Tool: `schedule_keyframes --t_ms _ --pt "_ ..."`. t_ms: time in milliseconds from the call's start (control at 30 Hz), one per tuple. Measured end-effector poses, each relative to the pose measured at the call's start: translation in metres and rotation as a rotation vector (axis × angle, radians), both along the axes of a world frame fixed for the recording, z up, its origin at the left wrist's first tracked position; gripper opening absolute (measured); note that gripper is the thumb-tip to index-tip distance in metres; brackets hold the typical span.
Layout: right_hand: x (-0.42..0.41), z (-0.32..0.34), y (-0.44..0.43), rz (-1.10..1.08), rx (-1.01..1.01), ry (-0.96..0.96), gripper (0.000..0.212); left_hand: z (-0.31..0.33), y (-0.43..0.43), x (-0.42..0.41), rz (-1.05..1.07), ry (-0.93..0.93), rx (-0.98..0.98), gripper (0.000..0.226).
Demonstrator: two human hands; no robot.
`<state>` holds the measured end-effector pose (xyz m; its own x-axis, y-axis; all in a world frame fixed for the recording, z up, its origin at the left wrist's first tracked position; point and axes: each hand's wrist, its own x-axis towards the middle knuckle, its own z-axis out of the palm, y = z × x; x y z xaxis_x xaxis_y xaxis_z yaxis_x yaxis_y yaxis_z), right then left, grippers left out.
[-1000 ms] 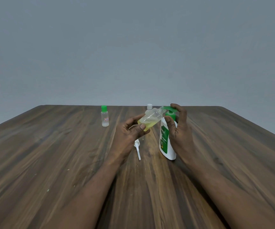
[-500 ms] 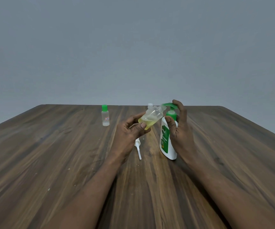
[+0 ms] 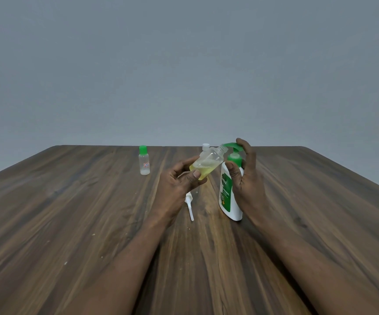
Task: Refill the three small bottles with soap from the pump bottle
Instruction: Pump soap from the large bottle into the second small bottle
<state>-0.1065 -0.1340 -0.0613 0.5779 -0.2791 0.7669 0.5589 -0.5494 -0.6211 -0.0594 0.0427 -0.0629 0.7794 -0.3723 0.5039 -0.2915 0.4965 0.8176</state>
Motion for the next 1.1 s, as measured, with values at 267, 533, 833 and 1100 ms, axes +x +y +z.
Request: schedule_keyframes --t_ms 267,533,833,1100 --pt "-0.0021 0.0016 0.0017 -0.038 -0.015 0.007 0.034 -0.0022 0.0014 0.0017 0.026 -0.011 0.023 0.037" --pt "-0.0012 0.0023 0.0028 0.001 0.016 -0.01 0.042 -0.0009 -0.0001 0.0009 0.039 -0.003 0.005 0.04" --pt "-0.0019 0.0031 0.0048 -0.069 -0.005 0.003 0.042 -0.0006 -0.0014 0.0009 0.043 -0.014 0.022 0.037" --pt "-0.0008 0.001 0.0028 -0.08 -0.004 -0.002 0.035 -0.0032 0.0002 0.0021 0.03 -0.011 0.02 0.036"
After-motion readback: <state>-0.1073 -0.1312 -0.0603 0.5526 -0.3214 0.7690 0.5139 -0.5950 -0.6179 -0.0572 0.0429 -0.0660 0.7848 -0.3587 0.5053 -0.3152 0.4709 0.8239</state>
